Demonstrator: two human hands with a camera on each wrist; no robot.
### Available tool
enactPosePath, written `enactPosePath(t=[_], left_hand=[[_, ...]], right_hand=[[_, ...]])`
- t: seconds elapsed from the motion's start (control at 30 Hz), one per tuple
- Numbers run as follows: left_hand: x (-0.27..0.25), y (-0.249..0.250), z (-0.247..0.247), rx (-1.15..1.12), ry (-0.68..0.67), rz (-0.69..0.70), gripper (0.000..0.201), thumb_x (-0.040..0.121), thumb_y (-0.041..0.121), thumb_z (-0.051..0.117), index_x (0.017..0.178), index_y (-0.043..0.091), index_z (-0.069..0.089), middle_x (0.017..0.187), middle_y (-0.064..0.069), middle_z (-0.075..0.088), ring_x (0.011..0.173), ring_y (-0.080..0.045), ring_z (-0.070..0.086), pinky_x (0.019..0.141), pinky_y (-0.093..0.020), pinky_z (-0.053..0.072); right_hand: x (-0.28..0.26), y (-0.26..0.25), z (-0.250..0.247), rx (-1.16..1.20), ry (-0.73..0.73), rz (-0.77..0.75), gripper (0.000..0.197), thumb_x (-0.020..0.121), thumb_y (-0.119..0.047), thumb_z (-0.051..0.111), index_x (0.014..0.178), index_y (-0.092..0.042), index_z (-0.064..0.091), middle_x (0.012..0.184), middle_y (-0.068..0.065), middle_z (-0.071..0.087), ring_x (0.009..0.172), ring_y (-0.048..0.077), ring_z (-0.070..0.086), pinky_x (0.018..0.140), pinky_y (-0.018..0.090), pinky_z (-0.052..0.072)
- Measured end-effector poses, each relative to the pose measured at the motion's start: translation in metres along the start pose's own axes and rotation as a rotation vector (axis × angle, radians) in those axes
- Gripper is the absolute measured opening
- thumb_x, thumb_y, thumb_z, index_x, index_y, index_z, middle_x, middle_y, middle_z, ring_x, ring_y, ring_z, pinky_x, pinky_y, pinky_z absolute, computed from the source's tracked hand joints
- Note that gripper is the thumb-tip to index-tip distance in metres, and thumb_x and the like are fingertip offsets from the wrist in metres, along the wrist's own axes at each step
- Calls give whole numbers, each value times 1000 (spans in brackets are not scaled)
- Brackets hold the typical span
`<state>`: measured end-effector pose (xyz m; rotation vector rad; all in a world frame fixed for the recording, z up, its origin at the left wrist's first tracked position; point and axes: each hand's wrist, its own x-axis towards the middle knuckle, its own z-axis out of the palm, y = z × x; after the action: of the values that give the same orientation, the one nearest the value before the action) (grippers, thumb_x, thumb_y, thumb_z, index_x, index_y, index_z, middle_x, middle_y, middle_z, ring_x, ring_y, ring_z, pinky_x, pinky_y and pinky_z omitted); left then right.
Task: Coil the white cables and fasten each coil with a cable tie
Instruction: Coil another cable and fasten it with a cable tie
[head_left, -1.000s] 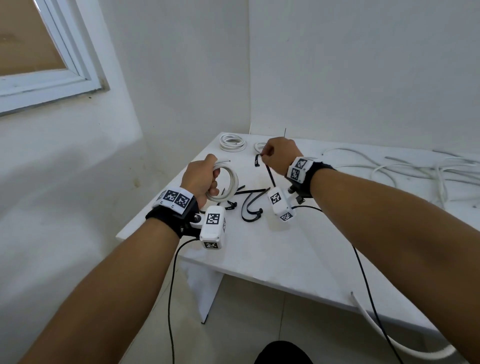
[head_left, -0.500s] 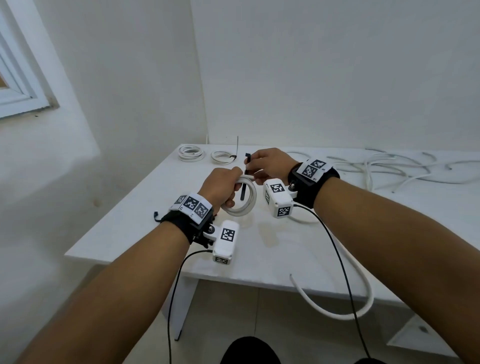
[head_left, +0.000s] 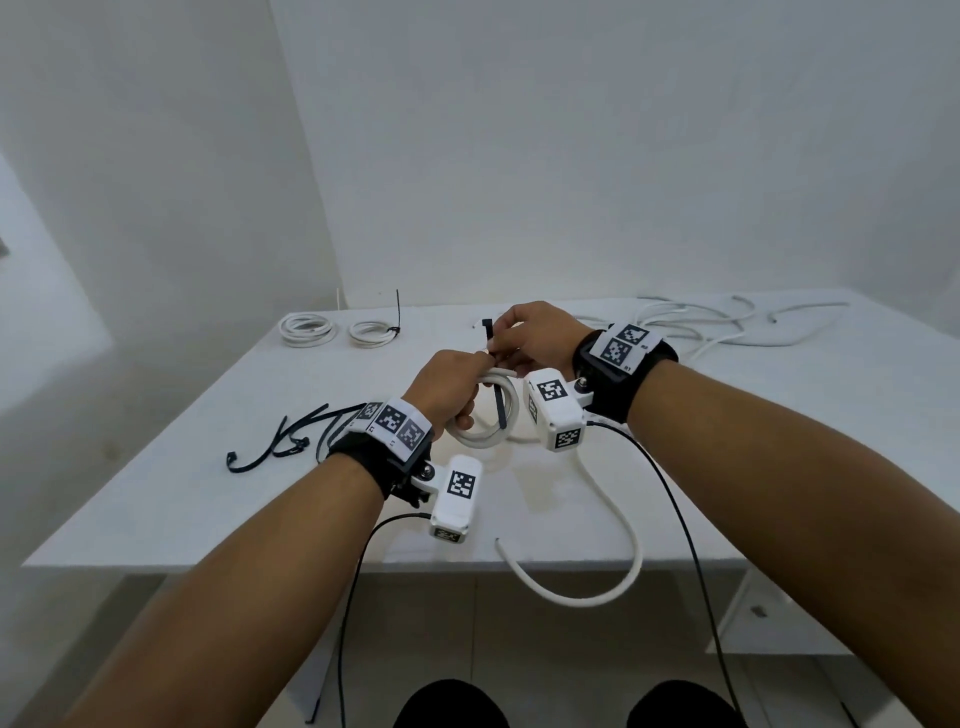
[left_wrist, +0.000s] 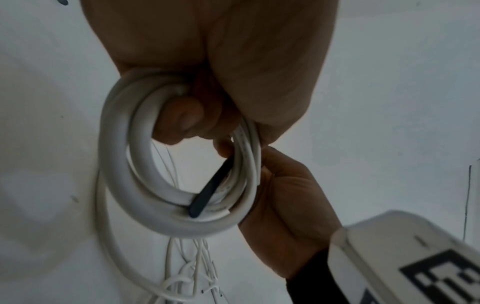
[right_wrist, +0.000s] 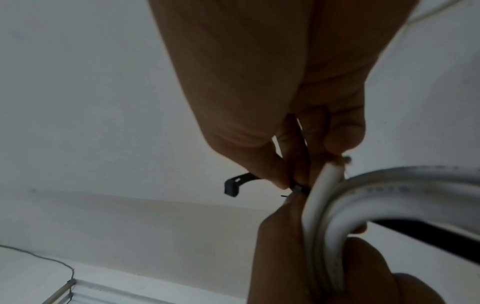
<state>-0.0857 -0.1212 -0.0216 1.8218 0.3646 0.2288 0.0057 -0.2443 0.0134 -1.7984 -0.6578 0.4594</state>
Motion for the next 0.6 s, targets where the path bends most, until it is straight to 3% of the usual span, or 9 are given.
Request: enactPosePath(t=[0.27, 0.4, 0.5, 0.6], left_hand=[[1, 4, 9, 19, 0, 7, 26, 94, 23, 50, 70, 13, 50, 55, -2, 31, 43, -15, 29, 40, -21, 32], [2, 4, 9, -25, 24, -41, 27, 94, 21, 49, 68, 13, 48, 53, -1, 32, 41, -14, 29, 41, -23, 30], [6, 0, 4, -67, 101, -76, 24, 91, 22, 50, 70, 11, 49, 52, -1, 35, 37, -16, 32, 43, -24, 31], [9, -3, -2, -118, 168, -100, 24, 88, 25, 51, 70, 9, 52, 46, 1, 37, 35, -18, 35, 47, -26, 32]], right_hand=[[0, 11, -10, 75, 41, -5, 16, 87, 3, 66, 85, -9, 56, 74, 12, 66, 56, 18, 65, 52, 25, 51], [0, 14, -5, -53, 62, -94, 17, 89, -1, 66, 83, -12, 55, 81, 8, 65, 60, 16, 66, 56, 28, 54], [-4, 13, -2, -263, 78, -226, 15, 89, -11, 67, 92, -16, 53, 90, 2, 64, 67, 17, 69, 62, 32, 57], [-12, 14, -1, -506, -8, -375, 39, 78, -36, 80, 103, -24, 53, 103, -6, 62, 85, 15, 67, 72, 30, 54]])
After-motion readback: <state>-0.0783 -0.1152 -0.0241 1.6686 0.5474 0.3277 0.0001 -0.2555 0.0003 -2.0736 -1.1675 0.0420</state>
